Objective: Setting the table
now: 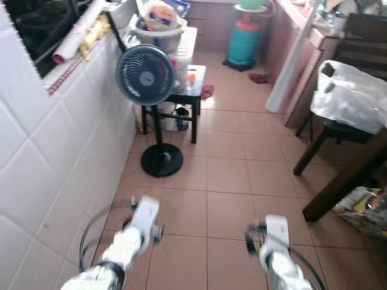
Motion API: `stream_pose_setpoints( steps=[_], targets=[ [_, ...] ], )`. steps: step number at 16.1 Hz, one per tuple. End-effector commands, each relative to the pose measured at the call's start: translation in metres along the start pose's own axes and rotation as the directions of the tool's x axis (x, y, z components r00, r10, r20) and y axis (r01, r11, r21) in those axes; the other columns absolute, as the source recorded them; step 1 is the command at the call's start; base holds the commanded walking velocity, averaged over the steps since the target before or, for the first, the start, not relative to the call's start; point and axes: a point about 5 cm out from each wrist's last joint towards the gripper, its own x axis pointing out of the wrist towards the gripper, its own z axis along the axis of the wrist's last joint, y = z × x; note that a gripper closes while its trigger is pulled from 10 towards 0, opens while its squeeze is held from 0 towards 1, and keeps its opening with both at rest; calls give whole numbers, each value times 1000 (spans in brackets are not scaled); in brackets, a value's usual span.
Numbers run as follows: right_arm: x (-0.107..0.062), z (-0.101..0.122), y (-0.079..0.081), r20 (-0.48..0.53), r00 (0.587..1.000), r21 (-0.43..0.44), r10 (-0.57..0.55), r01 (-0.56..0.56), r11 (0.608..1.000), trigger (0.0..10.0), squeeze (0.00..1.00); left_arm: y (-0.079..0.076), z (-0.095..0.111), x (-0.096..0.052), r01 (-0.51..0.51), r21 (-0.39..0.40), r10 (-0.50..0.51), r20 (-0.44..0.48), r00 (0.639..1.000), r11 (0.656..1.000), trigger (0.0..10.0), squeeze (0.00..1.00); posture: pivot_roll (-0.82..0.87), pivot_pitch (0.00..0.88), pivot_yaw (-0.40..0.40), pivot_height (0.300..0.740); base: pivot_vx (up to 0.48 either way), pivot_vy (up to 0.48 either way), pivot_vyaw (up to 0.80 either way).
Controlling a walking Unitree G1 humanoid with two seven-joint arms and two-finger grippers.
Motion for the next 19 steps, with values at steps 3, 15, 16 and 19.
stream_pose_setpoints(
  steps=[3,15,16,19],
  targets=[
    [5,28,0,133,991,-8,34,-33,999,10000,0,-8,43,3,112,-68,-95,212,973,991,10000,0,145,0,-50,740,0,0,0],
    [-49,49,-54,450,891,-90,61,-23,996,10000,0,12,23,-43,148,-3,-131,451,883,989,10000,0,162,5,-55,740,0,0,0],
    [-59,46,-57,462,886,-52,27,-3,999,10000,0,16,23,-48,133,1,-119,455,883,991,10000,0,169,6,-53,740,0,0,0],
    [-74,31,-55,446,894,13,-33,30,999,10000,0,18,24,-57,128,55,-139,469,872,990,10000,0,157,10,-25,740,0,0,0]
  ],
)
